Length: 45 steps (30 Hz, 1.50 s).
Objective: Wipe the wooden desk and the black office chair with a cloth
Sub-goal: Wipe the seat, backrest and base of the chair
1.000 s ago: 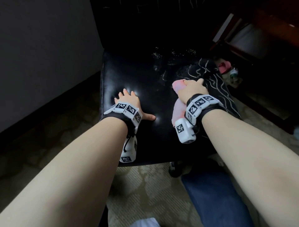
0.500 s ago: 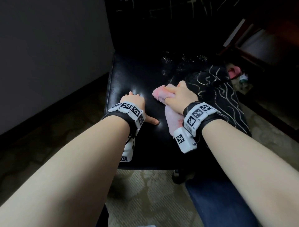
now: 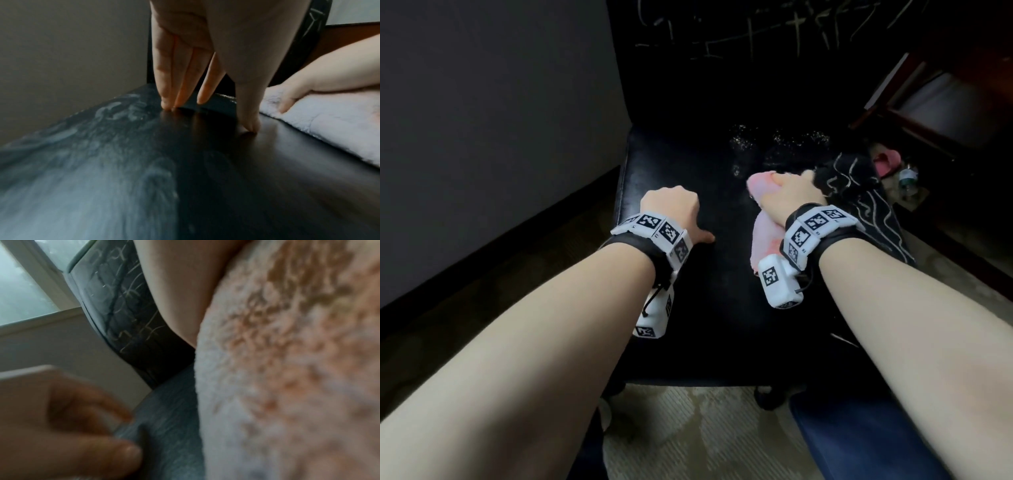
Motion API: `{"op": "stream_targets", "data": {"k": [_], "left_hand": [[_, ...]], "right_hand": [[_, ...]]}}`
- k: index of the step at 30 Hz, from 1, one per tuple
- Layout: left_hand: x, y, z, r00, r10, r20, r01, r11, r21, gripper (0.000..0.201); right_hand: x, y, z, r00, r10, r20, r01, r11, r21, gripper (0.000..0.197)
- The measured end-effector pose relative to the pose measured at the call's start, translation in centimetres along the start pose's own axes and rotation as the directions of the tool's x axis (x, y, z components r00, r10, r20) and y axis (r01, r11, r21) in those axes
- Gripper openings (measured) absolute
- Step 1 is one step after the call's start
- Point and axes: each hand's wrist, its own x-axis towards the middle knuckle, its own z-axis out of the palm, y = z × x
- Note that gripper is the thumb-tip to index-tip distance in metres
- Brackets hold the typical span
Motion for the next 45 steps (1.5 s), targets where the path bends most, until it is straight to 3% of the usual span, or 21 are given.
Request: {"op": "stream_targets", "data": {"k": [2,5,8,11,14,19,25,30,34,37,41,45], "left_hand": [[1.0,-0.2,0.3,1.0,-0.014,-0.015,0.014,1.0,-0.003,0.057],[2.2,-0.7,1.6,0.999,-0.052,0.008,0.052,0.998,-0.039,0.09],[3.3,-1.3,2.1,0.983,-0.108,0.147,0.128,0.982,-0.137,0.111],[3.9,-1.0,1.9,0.974,-0.119,0.194,0.154,0.972,-0.176,0.108],[4.3,-1.2,1.9,0.973,-0.113,0.202,0.149,0.974,-0.172,0.103],[5.5,-1.8,2.5,0.983,-0.078,0.168,0.11,0.975,-0.19,0.098],[5.6,-1.2,2.0,0.983,-0.071,0.167,0.097,0.983,-0.156,0.068],[5.6,-0.8,1.6,0.974,-0.099,0.204,0.139,0.972,-0.192,0.059],[5.3,-0.6,1.2,0.978,-0.098,0.187,0.138,0.967,-0.215,0.049],[5.5,-0.8,1.3,0.971,-0.136,0.199,0.179,0.959,-0.22,0.058],[5.7,-0.6,1.9,0.964,-0.153,0.216,0.195,0.962,-0.189,0.098],[5.8,-0.5,2.1,0.962,-0.168,0.217,0.209,0.961,-0.179,0.1]], "right_hand": [[-0.1,-1.1,0.5,0.988,-0.15,0.042,0.153,0.985,-0.081,0.04],[-0.8,-1.7,1.6,0.917,-0.373,0.142,0.386,0.919,-0.076,0.026],[-1.3,-0.5,1.8,0.865,-0.466,0.188,0.48,0.877,-0.035,0.014],[-0.5,1.4,1.1,0.911,-0.391,0.13,0.401,0.914,-0.061,0.015],[1.0,2.2,0.5,0.977,-0.214,0.011,0.214,0.976,-0.049,0.027],[3.8,0.1,0.6,0.99,-0.117,-0.076,0.117,0.993,-0.002,0.036],[5.5,-2.8,0.7,0.983,-0.181,-0.02,0.178,0.981,-0.077,0.044],[4.7,-5.1,1.7,0.9,-0.423,0.108,0.433,0.896,-0.099,0.038],[3.9,-3.3,1.3,0.928,-0.368,0.063,0.372,0.924,-0.087,0.026],[3.8,0.4,0.2,0.968,-0.252,-0.017,0.249,0.963,-0.107,0.031],[3.4,4.9,-1.3,0.993,-0.104,-0.062,0.096,0.988,-0.123,0.033],[3.0,4.7,-0.6,0.982,-0.185,-0.036,0.17,0.954,-0.248,0.037]]}}
